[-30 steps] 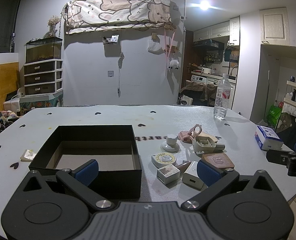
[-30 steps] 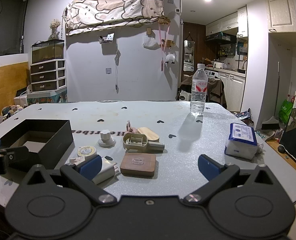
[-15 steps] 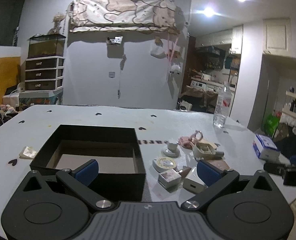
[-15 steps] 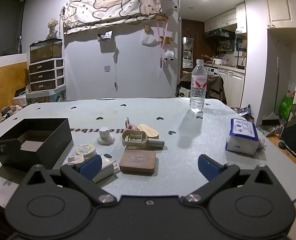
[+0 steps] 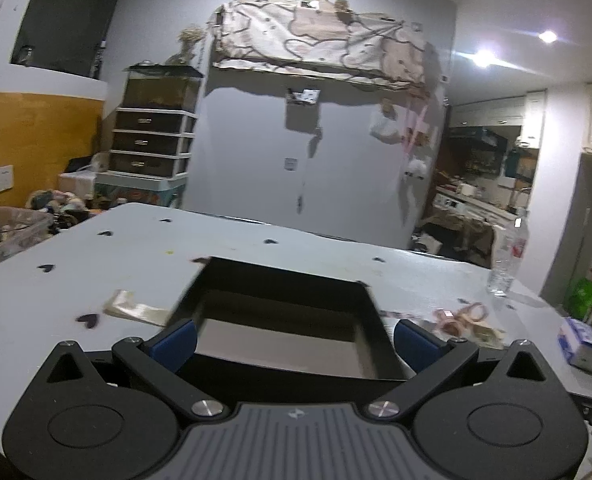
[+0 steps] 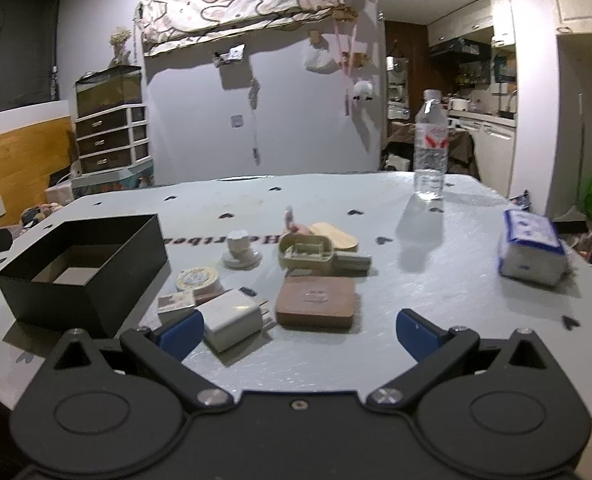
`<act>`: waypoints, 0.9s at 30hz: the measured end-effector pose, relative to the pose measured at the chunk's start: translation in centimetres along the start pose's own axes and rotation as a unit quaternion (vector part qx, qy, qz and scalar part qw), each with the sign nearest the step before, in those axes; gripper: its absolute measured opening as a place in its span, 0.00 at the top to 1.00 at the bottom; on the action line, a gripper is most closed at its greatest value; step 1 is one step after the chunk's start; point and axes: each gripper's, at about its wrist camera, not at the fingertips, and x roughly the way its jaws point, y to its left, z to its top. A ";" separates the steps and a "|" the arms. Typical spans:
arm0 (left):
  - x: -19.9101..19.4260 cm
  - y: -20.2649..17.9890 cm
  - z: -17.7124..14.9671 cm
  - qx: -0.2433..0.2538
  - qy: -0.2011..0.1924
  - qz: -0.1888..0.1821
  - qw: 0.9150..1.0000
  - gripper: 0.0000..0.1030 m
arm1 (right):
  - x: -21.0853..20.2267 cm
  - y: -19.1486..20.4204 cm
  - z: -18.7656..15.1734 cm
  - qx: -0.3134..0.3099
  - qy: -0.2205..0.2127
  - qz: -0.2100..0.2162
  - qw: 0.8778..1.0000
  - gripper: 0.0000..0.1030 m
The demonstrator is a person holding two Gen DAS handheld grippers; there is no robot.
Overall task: Organize rigid objects
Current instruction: 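Grasp the black box wall with the left gripper and steady it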
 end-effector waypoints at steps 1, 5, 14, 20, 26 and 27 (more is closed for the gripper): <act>0.2 0.4 0.0 0.001 0.002 0.006 1.000 0.00 | 0.3 0.2 -0.2 -0.001 -0.003 0.004 1.000 0.00; 1.1 2.7 -0.1 -0.021 0.010 0.020 1.000 0.00 | 1.6 1.0 -1.0 -0.014 -0.018 0.010 1.000 0.00; 3.3 6.8 -0.1 -0.055 0.009 0.059 0.997 0.08 | 5.8 1.8 -1.4 -0.037 -0.001 0.070 0.997 0.00; 6.1 8.4 0.0 -0.059 0.032 0.072 0.995 0.37 | 8.2 1.9 -0.4 -0.034 0.011 0.105 0.994 0.00; 7.6 9.8 -0.2 -0.056 0.048 0.083 0.994 0.55 | 10.2 2.7 0.3 -0.062 0.027 0.135 0.988 0.11; 7.7 10.0 -0.2 -0.056 0.048 0.080 0.994 0.55 | 10.6 2.8 0.4 -0.069 0.032 0.142 0.987 0.12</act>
